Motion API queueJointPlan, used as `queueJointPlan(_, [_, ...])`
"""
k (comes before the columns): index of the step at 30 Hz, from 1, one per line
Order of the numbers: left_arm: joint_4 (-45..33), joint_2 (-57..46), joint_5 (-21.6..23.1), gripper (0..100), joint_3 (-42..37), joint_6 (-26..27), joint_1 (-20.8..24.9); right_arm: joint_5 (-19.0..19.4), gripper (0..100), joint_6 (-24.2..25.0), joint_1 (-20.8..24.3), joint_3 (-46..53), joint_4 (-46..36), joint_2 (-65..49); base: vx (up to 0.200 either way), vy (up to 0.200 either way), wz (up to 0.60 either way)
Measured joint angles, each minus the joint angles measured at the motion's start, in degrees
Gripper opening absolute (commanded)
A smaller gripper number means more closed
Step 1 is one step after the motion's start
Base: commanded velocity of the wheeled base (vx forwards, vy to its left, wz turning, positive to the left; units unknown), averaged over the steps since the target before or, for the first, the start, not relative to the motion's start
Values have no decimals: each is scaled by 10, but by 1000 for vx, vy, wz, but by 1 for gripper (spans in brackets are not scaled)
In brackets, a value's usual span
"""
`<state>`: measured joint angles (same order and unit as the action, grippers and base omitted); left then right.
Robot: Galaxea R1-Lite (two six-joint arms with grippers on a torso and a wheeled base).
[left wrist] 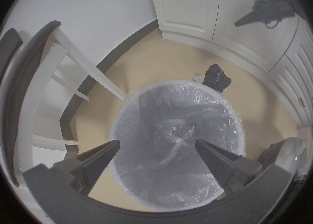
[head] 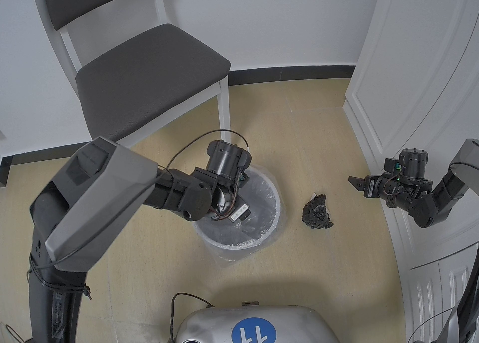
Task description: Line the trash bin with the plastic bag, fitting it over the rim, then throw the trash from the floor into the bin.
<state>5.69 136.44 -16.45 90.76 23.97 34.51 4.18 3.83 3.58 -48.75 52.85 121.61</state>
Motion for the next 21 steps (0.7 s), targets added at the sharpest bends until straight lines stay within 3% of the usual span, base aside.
queueJointPlan(7, [1, 38, -58, 100, 15, 2, 5, 0, 100, -5, -11, 0, -1, -14, 0, 0, 0])
queueJointPlan(16, [-6, 69, -75, 100, 41, 5, -3, 1, 100, -6, -12, 4, 0, -20, 0, 0, 0])
queueJointPlan(21, [-57, 71, -75, 100, 41, 5, -3, 1, 100, -6, -13, 5, 0, -21, 0, 0, 0])
